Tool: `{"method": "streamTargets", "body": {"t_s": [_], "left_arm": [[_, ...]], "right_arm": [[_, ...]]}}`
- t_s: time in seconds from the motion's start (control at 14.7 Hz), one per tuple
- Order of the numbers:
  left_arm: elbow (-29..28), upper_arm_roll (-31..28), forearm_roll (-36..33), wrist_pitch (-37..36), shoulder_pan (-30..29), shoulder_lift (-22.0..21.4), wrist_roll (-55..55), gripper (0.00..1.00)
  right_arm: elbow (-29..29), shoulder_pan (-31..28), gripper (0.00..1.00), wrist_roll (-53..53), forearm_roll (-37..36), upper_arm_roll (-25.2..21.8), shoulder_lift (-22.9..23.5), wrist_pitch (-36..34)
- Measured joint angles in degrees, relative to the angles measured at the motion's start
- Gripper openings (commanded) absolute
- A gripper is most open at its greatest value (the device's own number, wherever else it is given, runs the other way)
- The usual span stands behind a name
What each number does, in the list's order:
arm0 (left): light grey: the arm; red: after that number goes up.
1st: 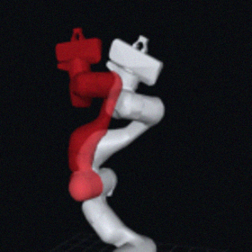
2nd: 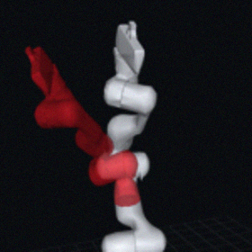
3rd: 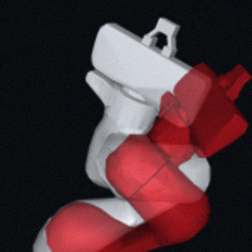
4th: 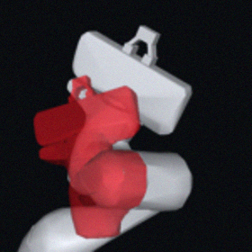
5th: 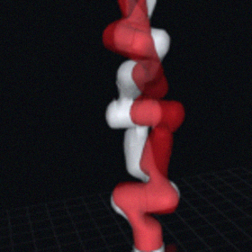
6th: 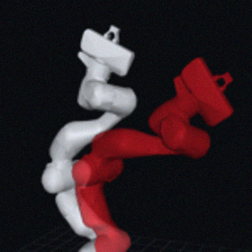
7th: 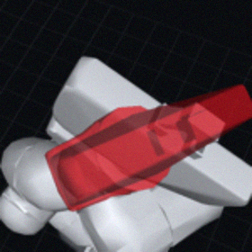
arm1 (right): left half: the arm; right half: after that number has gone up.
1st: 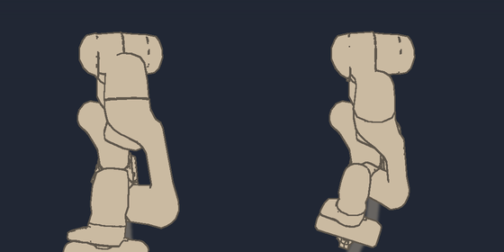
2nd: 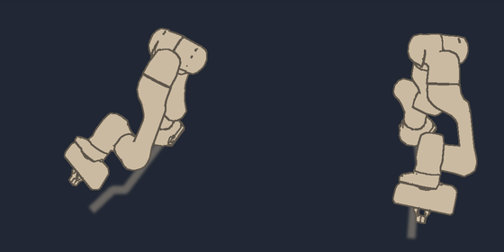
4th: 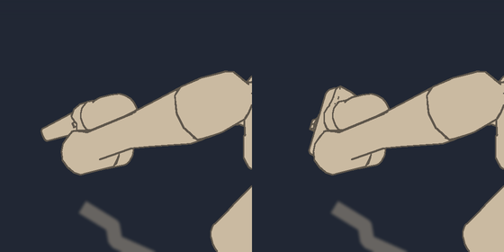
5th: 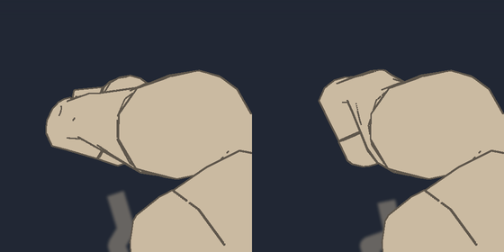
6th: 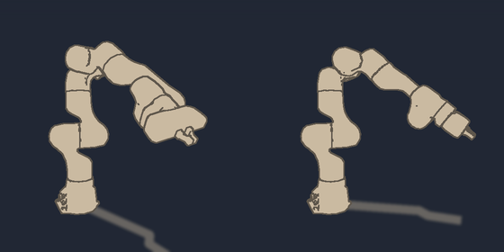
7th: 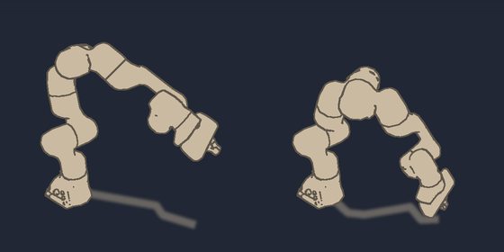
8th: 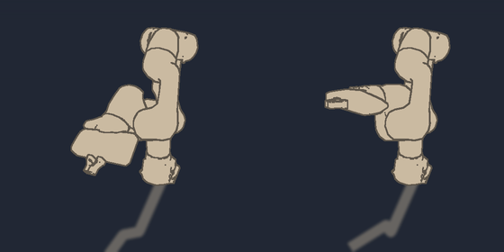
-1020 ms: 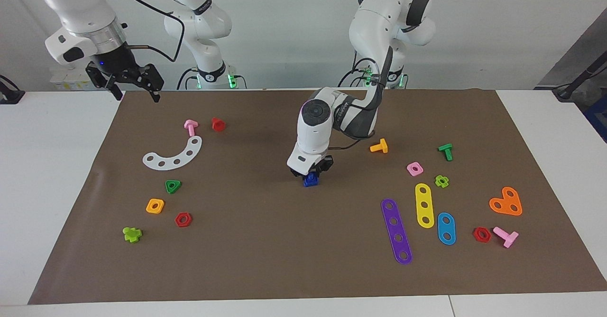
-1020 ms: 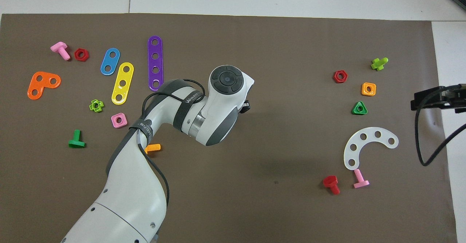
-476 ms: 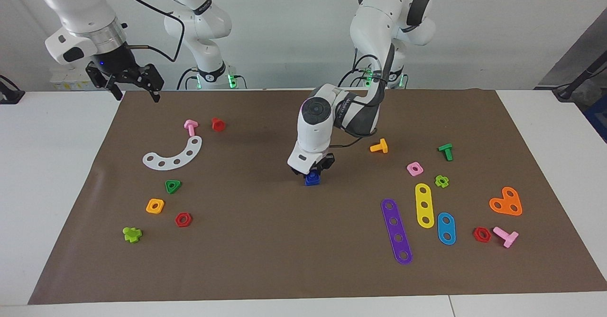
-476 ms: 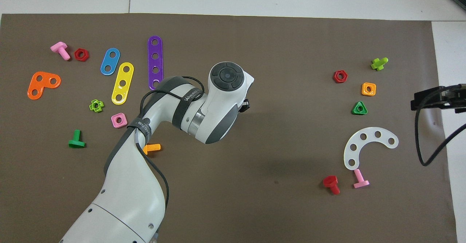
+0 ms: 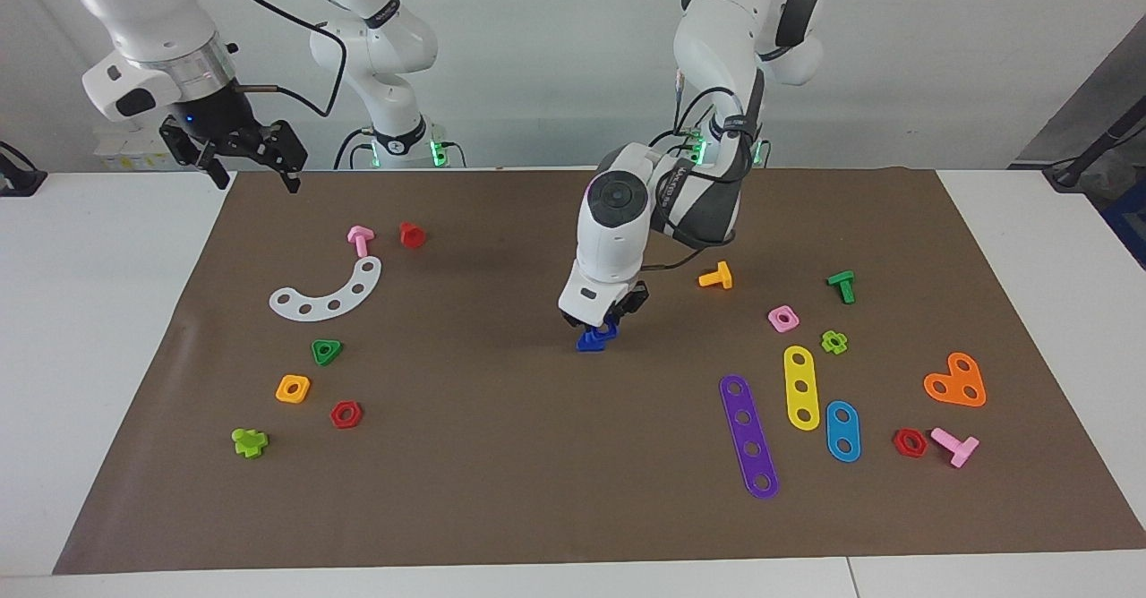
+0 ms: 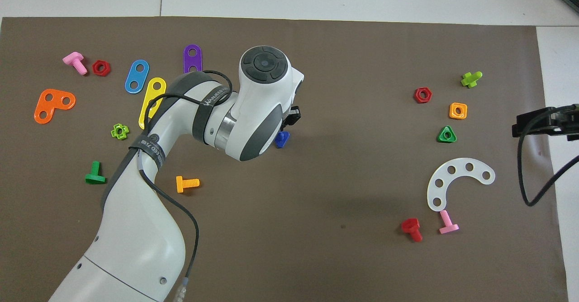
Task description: Unscrew and place screws in storage area
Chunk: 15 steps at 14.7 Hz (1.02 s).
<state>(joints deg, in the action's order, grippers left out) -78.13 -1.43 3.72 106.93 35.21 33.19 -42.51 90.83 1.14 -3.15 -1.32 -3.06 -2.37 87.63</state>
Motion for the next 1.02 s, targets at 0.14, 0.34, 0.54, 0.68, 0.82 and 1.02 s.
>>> {"method": "streamTargets", "body": {"t_s": [0.14, 0.34, 0.54, 0.68, 0.82, 1.02], "left_arm": [[0.1, -0.1, 0.0, -0.1, -2.6, -0.1, 4.0, 0.43], [0.1, -0.2, 0.0, -0.5, -7.4, -0.7, 13.0, 0.43], [-2.6, -0.2, 0.0, -1.1, -11.4, -2.0, 23.1, 0.43], [-5.9, -0.2, 0.0, -1.1, -13.5, -3.1, 29.2, 0.43], [-9.3, -0.2, 0.0, -1.0, -15.4, -4.4, 35.0, 0.43], [-15.3, -0.2, 0.0, 2.1, -17.5, -6.5, 40.5, 0.67]], "right_arm": [[0.0, 0.1, 1.00, 0.0, 0.0, 0.2, 0.0, 0.0], [0.0, 0.2, 1.00, 0.0, 0.0, 0.3, -0.1, 0.0], [0.0, 0.4, 1.00, 0.8, 0.0, 0.3, -0.1, 1.2], [0.1, 1.4, 1.00, 2.8, 0.0, 0.4, -0.1, 2.7], [0.1, 2.4, 1.00, 3.2, 0.0, 0.4, -0.1, 2.9], [0.1, 3.3, 1.00, 3.2, 0.4, 0.5, -0.1, 2.9]]}}
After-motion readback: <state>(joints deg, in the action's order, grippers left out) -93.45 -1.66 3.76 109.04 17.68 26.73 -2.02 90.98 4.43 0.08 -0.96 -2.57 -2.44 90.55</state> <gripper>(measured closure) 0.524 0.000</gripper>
